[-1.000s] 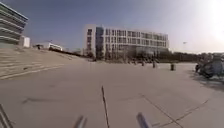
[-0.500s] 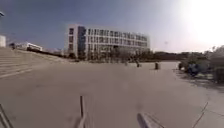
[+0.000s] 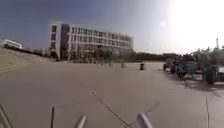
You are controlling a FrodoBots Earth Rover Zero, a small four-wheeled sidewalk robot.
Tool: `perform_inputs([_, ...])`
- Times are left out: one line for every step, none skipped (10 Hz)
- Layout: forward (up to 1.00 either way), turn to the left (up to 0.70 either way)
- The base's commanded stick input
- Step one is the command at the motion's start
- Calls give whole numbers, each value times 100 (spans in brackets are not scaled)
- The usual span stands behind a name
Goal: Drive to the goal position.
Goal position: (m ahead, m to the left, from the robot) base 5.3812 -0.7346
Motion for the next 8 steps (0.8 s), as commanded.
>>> perform_inputs([100, 0])
perform_inputs([100, 0])
perform_inputs([100, 0])
perform_inputs([100, 0])
perform_inputs([100, 0])
perform_inputs([100, 0])
perform_inputs([100, 0])
perform_inputs([100, 0])
